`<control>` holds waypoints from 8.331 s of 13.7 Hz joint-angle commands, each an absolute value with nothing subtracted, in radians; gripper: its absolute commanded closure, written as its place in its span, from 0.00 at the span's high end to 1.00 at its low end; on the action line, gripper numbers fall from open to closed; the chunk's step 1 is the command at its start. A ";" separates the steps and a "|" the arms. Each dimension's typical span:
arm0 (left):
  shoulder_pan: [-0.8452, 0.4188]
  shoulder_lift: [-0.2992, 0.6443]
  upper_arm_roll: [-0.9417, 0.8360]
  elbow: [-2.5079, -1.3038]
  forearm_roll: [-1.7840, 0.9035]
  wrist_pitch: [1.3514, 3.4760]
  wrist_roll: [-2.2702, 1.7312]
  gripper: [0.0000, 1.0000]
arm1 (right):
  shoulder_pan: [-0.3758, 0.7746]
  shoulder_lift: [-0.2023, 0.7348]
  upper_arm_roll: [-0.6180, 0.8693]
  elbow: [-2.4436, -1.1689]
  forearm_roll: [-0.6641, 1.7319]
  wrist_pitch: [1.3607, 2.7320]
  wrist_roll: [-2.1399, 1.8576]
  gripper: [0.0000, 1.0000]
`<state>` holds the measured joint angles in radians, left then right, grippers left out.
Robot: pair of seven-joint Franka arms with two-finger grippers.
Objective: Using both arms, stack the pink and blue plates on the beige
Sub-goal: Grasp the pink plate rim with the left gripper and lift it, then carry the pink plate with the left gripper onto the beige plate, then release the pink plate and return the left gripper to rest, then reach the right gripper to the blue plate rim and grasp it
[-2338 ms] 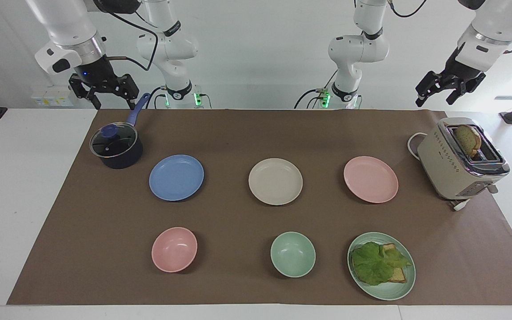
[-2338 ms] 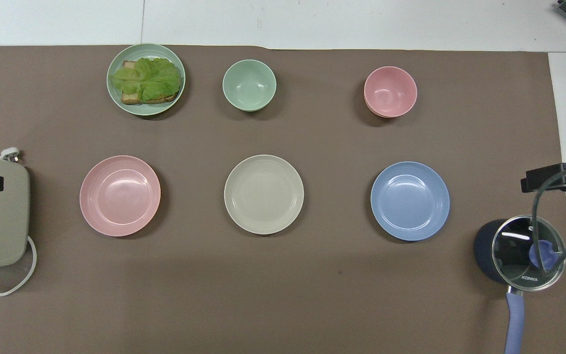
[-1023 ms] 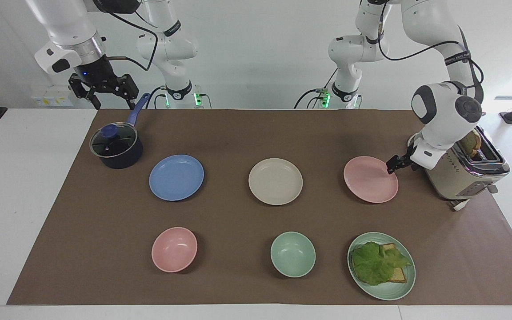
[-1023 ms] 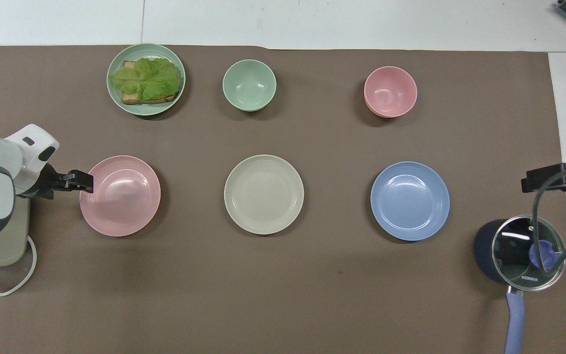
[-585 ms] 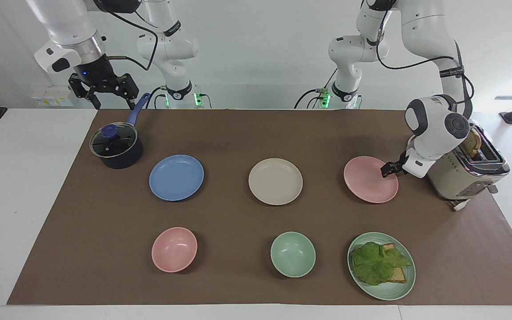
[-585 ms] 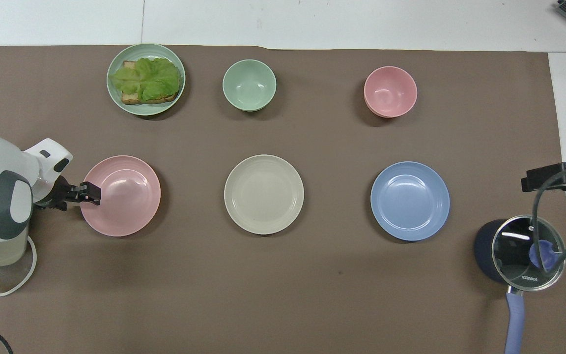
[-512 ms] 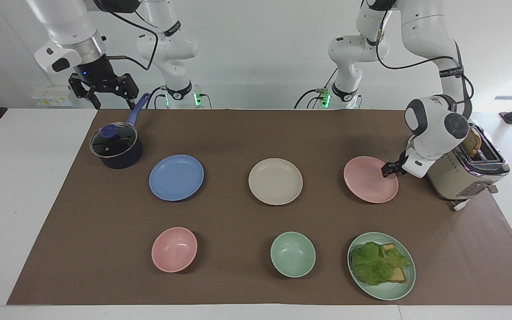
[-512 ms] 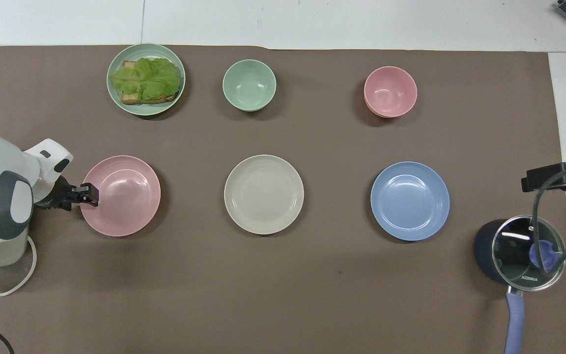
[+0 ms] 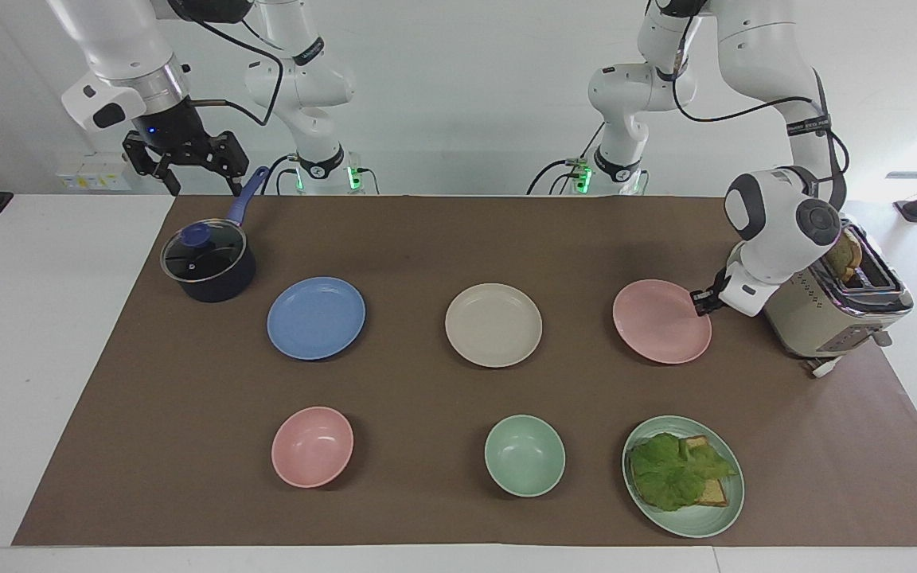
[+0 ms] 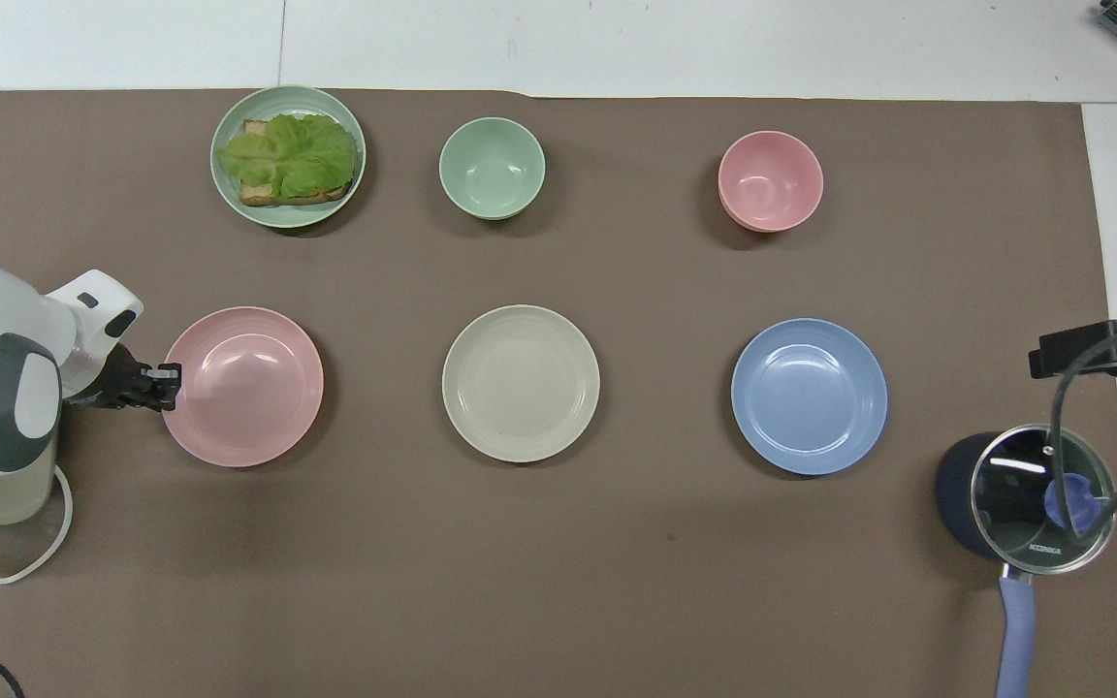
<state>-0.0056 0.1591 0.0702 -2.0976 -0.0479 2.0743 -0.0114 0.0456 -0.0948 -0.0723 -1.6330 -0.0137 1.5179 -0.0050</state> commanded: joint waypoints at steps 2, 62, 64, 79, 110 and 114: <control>-0.003 0.149 0.069 -1.947 -0.135 1.847 0.003 0.00 | 0.035 -0.106 -0.067 -1.640 0.005 1.529 -0.025 1.00; -0.077 -0.057 0.055 -1.506 0.008 1.493 -0.063 1.00 | 0.035 -0.106 -0.067 -1.640 0.005 1.529 -0.025 1.00; -0.075 -0.058 0.057 -1.508 0.006 1.479 -0.067 1.00 | 0.035 -0.106 -0.067 -1.640 0.005 1.529 -0.025 1.00; -0.077 -0.057 0.055 -1.508 0.005 1.480 -0.067 1.00 | 0.069 -0.098 -0.064 -1.856 0.008 1.733 -0.107 1.00; -0.077 -0.058 0.055 -1.508 0.005 1.480 -0.067 1.00 | -0.015 0.167 -0.066 -2.210 0.104 2.235 -0.391 0.13; -0.077 -0.058 0.055 -1.508 0.005 1.480 -0.067 1.00 | -0.015 0.190 -0.064 -2.134 0.103 2.139 -0.341 0.00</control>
